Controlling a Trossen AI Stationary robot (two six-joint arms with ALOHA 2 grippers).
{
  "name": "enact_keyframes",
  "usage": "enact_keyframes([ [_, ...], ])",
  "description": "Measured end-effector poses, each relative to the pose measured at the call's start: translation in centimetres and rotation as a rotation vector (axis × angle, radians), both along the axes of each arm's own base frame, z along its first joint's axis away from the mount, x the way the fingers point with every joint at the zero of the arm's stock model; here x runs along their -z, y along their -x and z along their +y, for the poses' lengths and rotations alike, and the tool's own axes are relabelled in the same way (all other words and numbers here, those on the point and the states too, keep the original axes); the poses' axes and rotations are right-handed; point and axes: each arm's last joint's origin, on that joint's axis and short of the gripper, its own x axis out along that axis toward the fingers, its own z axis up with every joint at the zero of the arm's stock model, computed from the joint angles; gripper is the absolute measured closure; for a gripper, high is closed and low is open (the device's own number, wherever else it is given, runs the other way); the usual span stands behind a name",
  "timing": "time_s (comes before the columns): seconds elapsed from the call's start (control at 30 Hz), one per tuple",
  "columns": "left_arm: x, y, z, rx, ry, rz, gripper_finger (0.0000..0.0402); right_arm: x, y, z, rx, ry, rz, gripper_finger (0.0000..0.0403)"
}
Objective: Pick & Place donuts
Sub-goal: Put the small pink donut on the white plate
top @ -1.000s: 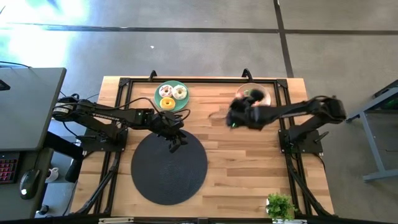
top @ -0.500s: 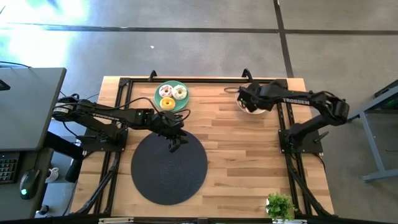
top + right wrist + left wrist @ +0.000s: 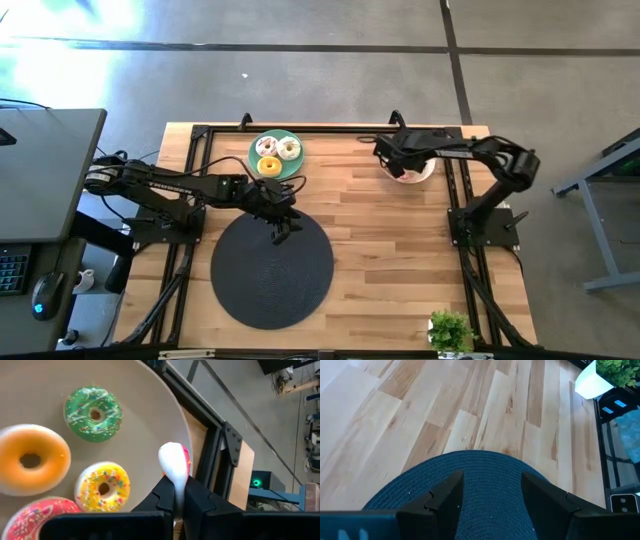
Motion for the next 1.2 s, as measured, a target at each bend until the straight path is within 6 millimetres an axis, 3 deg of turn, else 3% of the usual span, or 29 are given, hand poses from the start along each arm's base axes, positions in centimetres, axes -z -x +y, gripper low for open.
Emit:
enact_keyframes([
  [0.37, 0.0, 0.0, 0.0, -0.018, -0.005, -0.001, 0.0204, 3.4, -0.5, -1.6, 0.036, -0.015, 0.082, 0.0383],
  [1.2, 0.0, 0.0, 0.0, -0.017, -0.001, -0.002, 0.0204, 3.7, -0.5, -2.4, -0.083, -0.128, 0.114, 0.0278],
])
